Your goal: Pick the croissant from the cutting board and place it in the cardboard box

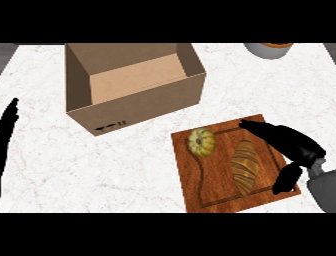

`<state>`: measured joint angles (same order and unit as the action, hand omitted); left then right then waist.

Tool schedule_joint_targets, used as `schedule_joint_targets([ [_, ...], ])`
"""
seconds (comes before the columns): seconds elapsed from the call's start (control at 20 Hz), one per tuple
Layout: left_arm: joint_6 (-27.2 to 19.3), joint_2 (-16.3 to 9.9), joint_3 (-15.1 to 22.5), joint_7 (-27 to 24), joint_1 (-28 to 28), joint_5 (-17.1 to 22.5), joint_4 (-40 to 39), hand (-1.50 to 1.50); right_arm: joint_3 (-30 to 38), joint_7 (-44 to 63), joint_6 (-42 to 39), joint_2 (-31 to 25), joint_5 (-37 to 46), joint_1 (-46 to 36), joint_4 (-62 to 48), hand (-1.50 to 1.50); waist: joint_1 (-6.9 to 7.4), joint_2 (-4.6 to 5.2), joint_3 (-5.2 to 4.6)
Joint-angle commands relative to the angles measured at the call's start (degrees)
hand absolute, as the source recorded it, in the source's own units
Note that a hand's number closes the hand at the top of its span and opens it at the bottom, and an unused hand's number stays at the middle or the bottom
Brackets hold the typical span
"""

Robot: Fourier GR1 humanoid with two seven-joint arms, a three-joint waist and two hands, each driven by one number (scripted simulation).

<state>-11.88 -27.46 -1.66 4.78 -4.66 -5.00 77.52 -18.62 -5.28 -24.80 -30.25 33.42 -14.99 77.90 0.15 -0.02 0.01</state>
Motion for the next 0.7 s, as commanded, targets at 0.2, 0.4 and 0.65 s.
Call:
schedule_joint_targets([
  [0.2,2.0,3.0,-2.2,1.6,-0.5,-3.0,1.4,0.0,3.0,-4.3,-2.5,3.3,3.5,3.5,2.6,-1.5,-0.14,-0.01,0.0],
  [0.4,-1.0,6.1,-1.2,-1.5,0.7,-5.7,-0.7,0.0,2.7,-2.4,-5.6,5.4,2.4,3.2,6.6,-1.5,-0.22,-0.03,-0.02],
  [0.65,2.9,4.6,-2.3,5.3,-0.2,-6.1,5.8,0.0,3.3,-0.4,-8.4,7.0,3.4,6.6,13.5,-1.5,-0.21,-0.08,-0.01],
])
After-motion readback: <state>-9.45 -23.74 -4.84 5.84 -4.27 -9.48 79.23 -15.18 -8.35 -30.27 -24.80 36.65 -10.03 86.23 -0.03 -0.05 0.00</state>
